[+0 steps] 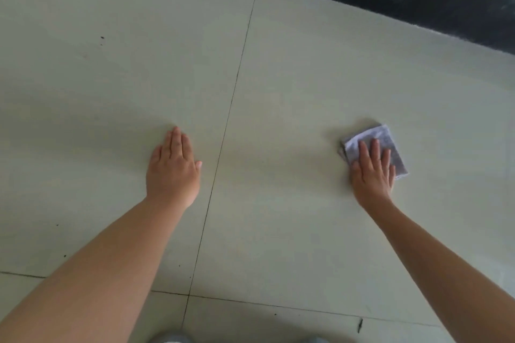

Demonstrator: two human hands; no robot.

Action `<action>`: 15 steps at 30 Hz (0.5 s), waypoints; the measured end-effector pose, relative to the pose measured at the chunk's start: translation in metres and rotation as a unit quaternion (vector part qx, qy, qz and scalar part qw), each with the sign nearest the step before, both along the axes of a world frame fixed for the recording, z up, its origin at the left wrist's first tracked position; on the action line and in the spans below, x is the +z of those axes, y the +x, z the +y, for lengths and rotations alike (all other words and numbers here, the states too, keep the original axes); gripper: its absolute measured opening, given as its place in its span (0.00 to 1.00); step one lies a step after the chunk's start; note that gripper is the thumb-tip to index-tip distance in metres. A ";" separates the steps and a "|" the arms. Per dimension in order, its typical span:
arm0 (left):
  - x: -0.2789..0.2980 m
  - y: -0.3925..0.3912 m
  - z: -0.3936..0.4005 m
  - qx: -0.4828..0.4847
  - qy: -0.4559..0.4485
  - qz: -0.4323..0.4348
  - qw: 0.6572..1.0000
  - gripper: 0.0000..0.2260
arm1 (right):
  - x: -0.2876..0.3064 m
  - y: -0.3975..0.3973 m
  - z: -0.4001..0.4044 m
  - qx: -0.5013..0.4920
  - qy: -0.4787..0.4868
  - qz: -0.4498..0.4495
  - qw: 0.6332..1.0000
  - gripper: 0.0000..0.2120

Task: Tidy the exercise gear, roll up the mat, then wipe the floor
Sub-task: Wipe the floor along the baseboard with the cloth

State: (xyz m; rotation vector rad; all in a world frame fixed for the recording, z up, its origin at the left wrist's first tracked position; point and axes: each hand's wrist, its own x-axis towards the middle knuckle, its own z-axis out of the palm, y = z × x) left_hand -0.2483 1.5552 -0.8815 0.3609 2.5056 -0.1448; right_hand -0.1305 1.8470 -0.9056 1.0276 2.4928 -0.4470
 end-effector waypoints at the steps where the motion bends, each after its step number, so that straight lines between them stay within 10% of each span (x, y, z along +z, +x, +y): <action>1: 0.003 -0.001 0.005 -0.011 0.014 0.016 1.000 0.28 | 0.004 0.003 0.018 -0.067 0.008 0.008 0.998 0.23; 7: -0.001 -0.009 0.064 -0.129 0.032 -0.026 0.991 0.31 | 0.011 -0.053 0.087 -0.205 -0.007 0.018 0.979 0.23; 15: 0.002 -0.002 0.076 -0.135 0.018 -0.045 0.990 0.39 | 0.003 -0.102 -0.009 0.194 -0.055 0.032 0.979 0.23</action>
